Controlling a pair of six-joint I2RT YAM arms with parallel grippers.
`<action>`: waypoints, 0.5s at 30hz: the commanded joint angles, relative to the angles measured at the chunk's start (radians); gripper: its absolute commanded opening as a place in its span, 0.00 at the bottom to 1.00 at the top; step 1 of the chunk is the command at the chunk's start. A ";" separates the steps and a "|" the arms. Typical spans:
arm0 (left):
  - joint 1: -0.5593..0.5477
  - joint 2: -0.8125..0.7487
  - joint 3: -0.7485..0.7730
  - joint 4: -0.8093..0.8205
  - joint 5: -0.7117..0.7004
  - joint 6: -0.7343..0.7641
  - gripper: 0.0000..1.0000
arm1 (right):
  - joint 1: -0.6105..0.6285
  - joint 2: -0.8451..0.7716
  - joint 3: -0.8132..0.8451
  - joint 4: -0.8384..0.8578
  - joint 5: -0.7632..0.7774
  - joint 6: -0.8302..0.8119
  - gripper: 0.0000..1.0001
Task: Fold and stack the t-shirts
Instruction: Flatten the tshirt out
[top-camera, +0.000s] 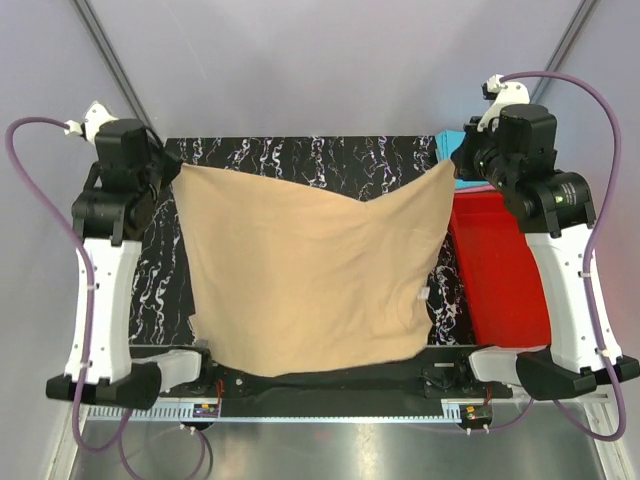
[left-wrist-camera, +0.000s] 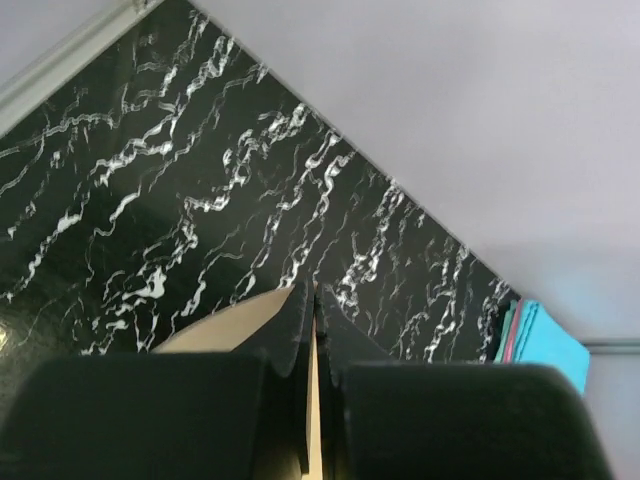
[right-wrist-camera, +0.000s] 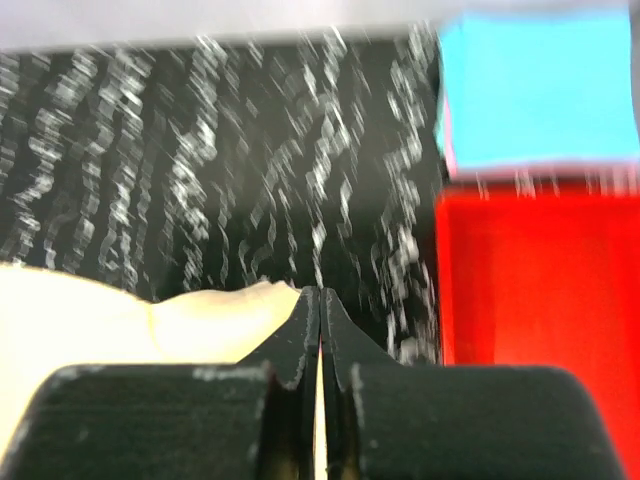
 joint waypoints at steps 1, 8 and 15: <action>0.122 0.056 0.066 0.084 0.135 0.022 0.00 | -0.004 -0.024 0.038 0.229 -0.105 -0.153 0.00; 0.219 0.110 0.017 0.165 0.321 0.031 0.00 | -0.004 -0.008 -0.061 0.372 -0.363 -0.288 0.00; 0.222 -0.013 -0.477 0.283 0.504 -0.021 0.00 | 0.005 -0.002 -0.368 0.327 -0.556 -0.140 0.00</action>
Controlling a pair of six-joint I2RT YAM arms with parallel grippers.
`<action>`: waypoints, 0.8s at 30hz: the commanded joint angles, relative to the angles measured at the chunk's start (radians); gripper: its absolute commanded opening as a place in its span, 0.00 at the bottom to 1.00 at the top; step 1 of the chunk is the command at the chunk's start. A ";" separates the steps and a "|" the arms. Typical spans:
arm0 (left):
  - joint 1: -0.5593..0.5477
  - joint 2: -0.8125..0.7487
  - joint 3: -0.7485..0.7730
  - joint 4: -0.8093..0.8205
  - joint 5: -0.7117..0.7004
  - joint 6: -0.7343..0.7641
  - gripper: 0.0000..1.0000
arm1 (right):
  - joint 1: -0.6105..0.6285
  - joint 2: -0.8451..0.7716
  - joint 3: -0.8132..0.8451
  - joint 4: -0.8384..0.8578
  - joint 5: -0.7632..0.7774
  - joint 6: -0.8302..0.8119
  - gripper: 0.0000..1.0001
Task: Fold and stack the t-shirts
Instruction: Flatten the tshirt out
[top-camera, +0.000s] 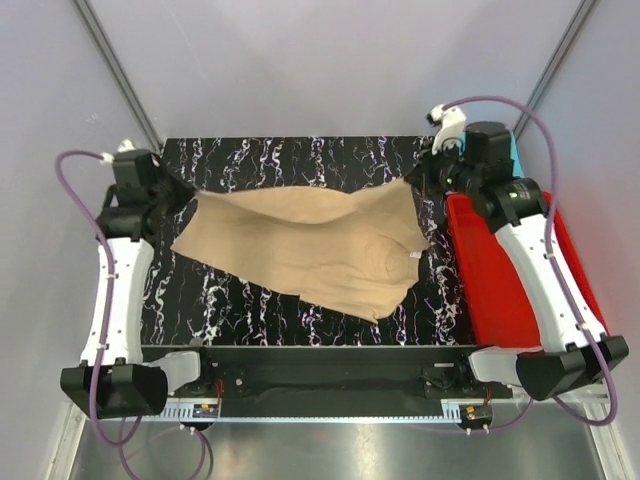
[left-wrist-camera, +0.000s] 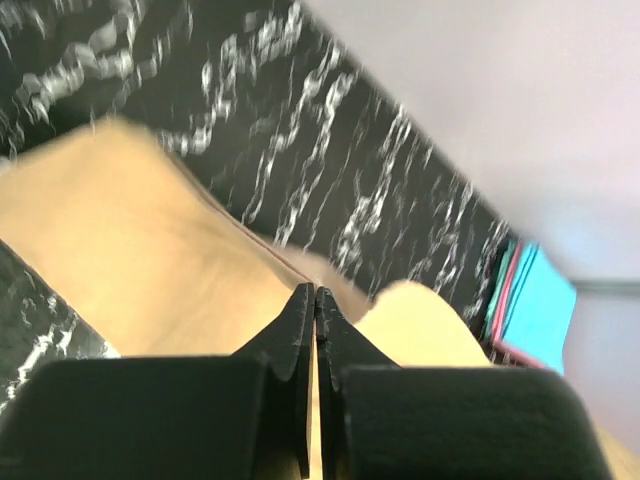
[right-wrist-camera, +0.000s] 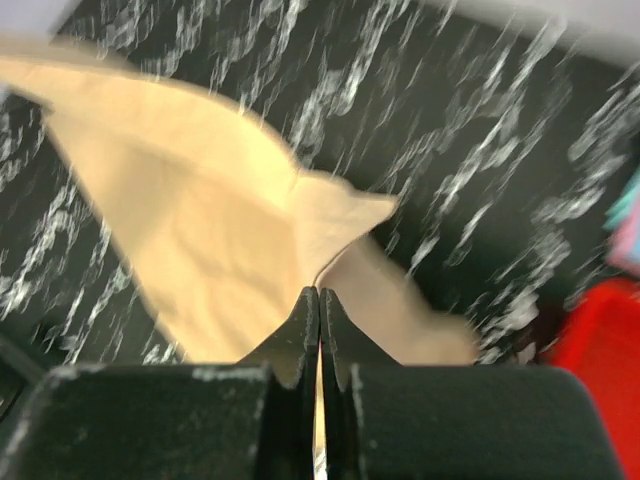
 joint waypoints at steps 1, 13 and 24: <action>0.013 -0.051 -0.219 0.086 0.104 -0.019 0.00 | 0.007 0.003 -0.155 0.019 -0.138 0.102 0.00; 0.322 0.110 -0.622 0.258 0.351 0.010 0.00 | 0.162 -0.022 -0.572 -0.162 -0.001 0.374 0.26; 0.332 0.028 -0.583 0.227 0.222 0.047 0.00 | 0.184 -0.124 -0.739 -0.130 0.375 1.027 0.47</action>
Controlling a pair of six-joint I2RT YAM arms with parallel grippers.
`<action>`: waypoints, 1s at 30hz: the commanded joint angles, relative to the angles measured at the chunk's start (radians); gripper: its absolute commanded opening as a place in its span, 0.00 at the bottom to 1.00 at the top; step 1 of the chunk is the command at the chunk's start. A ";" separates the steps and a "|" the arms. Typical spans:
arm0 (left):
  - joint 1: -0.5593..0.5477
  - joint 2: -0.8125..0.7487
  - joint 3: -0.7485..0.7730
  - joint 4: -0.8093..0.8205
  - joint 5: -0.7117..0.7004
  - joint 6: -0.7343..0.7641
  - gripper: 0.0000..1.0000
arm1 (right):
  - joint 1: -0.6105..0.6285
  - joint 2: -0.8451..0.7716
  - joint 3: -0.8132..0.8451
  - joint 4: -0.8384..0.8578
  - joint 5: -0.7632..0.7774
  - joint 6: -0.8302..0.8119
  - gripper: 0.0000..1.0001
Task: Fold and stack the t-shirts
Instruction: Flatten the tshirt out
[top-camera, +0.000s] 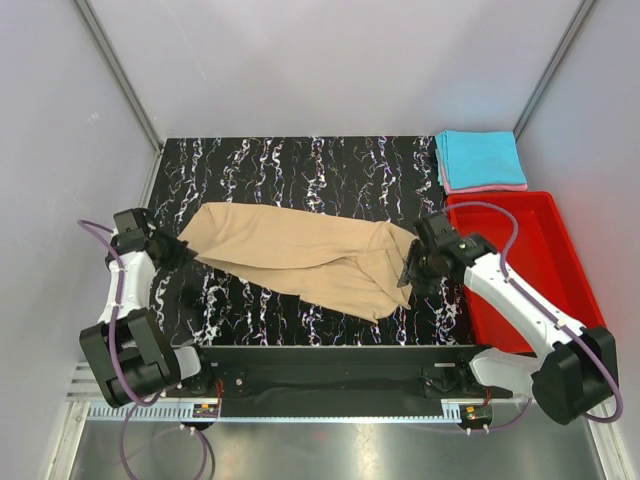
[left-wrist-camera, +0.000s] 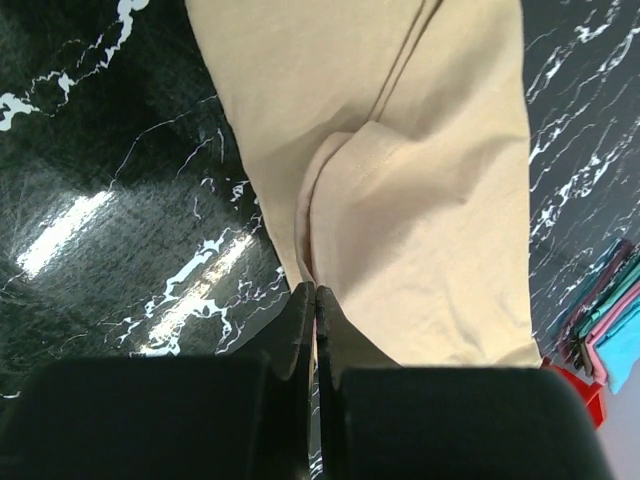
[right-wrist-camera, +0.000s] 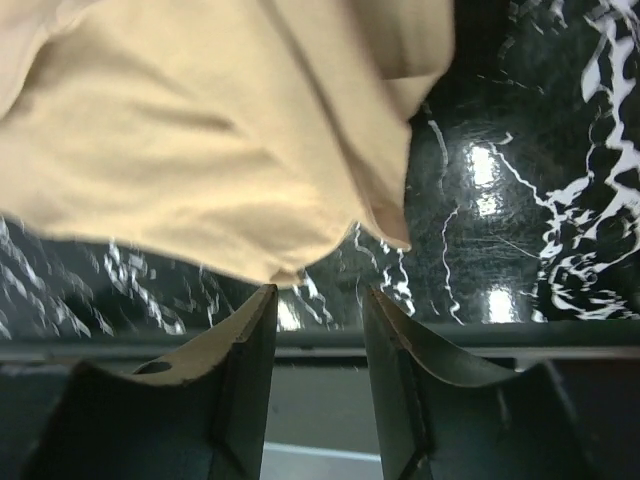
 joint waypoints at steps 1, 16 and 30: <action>0.006 -0.040 0.002 0.048 -0.011 0.011 0.00 | -0.003 -0.010 -0.118 0.107 0.120 0.310 0.47; 0.006 -0.058 -0.056 0.091 0.019 0.014 0.00 | -0.123 -0.033 -0.204 -0.124 0.075 1.017 0.48; 0.005 -0.075 -0.089 0.134 0.035 0.004 0.00 | -0.123 -0.036 -0.376 0.155 -0.027 1.355 0.49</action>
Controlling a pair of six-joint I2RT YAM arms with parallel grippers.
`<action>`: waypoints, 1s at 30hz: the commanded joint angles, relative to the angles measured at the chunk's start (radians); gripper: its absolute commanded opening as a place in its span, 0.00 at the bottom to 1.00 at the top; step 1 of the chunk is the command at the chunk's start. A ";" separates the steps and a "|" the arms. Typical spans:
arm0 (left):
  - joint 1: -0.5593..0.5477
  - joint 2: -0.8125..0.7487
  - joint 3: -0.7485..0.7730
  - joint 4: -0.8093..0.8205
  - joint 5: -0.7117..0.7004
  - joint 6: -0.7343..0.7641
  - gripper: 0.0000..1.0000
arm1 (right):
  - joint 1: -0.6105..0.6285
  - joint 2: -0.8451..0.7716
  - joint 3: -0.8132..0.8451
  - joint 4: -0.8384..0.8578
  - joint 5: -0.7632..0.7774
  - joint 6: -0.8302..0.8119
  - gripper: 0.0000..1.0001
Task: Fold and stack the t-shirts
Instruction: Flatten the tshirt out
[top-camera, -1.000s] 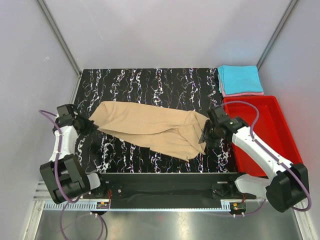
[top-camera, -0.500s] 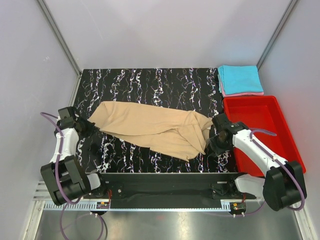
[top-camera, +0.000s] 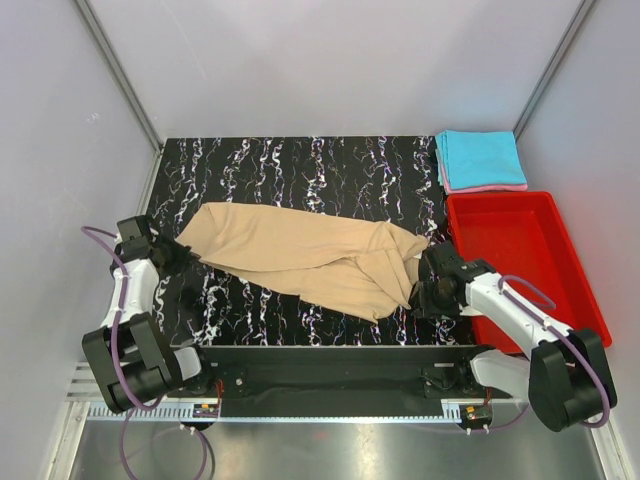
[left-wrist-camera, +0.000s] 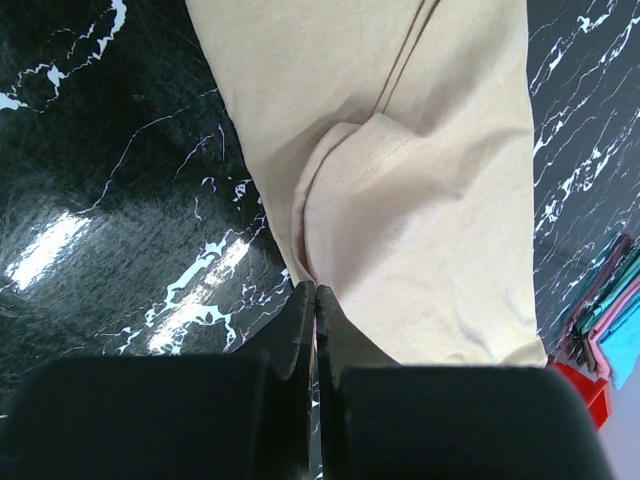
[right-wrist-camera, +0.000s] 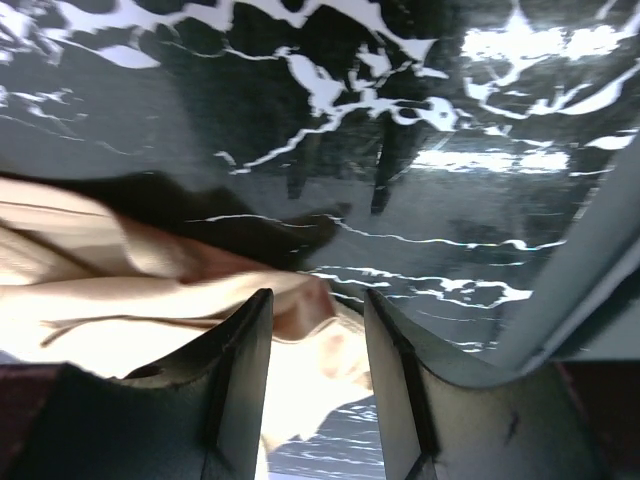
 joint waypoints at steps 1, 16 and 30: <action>0.006 -0.038 -0.008 0.057 0.024 0.004 0.00 | -0.005 0.010 -0.039 0.108 -0.039 0.139 0.48; 0.005 -0.038 -0.001 0.063 0.018 0.009 0.00 | -0.005 0.009 0.014 0.047 -0.070 0.112 0.47; 0.006 -0.042 -0.016 0.080 0.027 -0.002 0.00 | -0.004 -0.037 0.054 -0.070 -0.034 0.099 0.47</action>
